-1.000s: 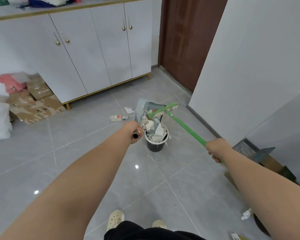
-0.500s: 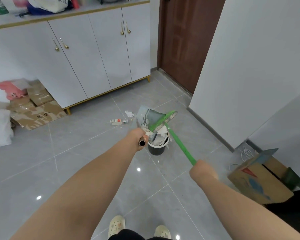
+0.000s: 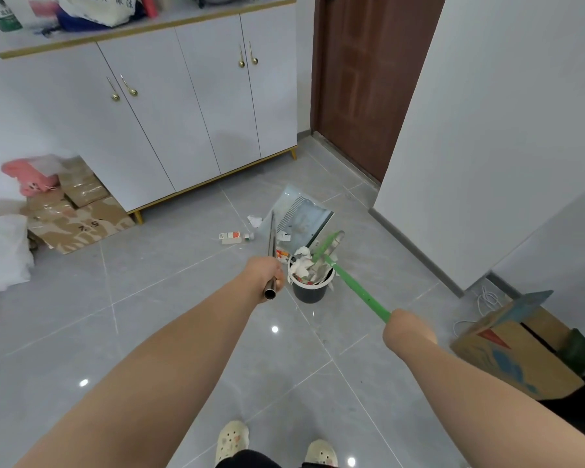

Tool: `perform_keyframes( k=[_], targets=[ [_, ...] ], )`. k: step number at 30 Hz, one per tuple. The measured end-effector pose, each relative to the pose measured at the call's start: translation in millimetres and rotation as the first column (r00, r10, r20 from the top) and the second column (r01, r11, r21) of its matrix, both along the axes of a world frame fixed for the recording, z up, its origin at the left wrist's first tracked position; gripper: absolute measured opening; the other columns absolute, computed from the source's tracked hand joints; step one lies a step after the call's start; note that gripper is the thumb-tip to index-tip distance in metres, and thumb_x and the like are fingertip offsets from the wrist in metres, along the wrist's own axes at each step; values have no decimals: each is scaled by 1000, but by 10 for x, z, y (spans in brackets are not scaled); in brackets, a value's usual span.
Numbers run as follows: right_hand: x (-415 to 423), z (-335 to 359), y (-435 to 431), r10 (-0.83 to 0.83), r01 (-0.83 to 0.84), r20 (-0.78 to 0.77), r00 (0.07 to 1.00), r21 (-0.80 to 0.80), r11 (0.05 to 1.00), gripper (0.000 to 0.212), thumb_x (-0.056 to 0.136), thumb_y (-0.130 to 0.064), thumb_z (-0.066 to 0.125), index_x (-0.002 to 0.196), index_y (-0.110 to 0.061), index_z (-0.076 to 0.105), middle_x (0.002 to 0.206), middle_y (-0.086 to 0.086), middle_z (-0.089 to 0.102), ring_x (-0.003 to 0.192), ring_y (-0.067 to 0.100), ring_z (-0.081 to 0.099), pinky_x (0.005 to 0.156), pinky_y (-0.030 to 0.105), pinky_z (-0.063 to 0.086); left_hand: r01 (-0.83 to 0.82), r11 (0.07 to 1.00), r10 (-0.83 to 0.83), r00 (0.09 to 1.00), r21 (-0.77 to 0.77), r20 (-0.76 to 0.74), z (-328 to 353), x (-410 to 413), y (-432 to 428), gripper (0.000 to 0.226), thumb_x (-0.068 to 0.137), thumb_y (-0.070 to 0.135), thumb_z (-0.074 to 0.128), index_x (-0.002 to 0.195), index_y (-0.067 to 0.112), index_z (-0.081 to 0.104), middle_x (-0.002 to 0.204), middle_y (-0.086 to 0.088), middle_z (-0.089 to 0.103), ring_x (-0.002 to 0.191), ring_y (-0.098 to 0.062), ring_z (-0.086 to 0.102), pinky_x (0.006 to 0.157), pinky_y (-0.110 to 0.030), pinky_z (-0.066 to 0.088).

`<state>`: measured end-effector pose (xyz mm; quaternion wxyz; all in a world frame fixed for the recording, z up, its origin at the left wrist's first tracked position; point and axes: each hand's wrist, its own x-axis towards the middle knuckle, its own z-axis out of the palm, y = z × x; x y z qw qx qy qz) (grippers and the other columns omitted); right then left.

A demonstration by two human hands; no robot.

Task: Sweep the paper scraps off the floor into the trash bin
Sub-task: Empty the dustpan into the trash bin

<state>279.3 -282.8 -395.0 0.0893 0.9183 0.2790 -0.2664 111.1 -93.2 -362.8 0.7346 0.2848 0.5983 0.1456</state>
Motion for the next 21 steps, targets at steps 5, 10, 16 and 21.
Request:
perform_keyframes(
  k=[5, 10, 16, 21],
  targets=[
    [47, 144, 56, 29, -29, 83, 996, -2, 1000, 30, 95, -8, 41, 120, -14, 56, 115, 4, 62, 107, 23, 60, 81, 29, 47, 21, 1000, -21, 1000, 9, -15, 50, 12, 26, 15, 96, 2, 37, 88, 8, 48, 61, -1, 35, 26, -8, 35, 30, -12, 26],
    [193, 283, 22, -42, 38, 84, 996, 52, 998, 30, 93, -10, 42, 119, -12, 56, 114, 6, 62, 107, 25, 60, 82, 30, 47, 5, 1000, -5, 1000, 22, 25, 64, 9, 37, 20, 97, 1, 35, 82, 9, 46, 50, 0, 37, 22, -5, 31, 28, -9, 25],
    [358, 347, -197, -168, 170, -25, 985, 161, 972, 15, 87, -16, 46, 99, -11, 54, 74, 2, 53, 77, 25, 58, 64, 26, 44, -20, 1000, 21, 997, -17, 75, 115, 35, -24, 21, 98, 2, 34, 82, 8, 45, 45, 0, 35, 22, -6, 29, 27, -10, 25],
    [199, 302, -183, -141, 147, -41, 989, 189, 971, 17, 88, -16, 47, 103, -11, 55, 90, 7, 59, 86, 28, 59, 70, 27, 44, -88, 994, 99, 974, -63, 204, 129, 119, -46, 25, 100, 2, 31, 76, 10, 35, 62, 1, 26, 22, -6, 29, 26, -10, 24]
  ],
)
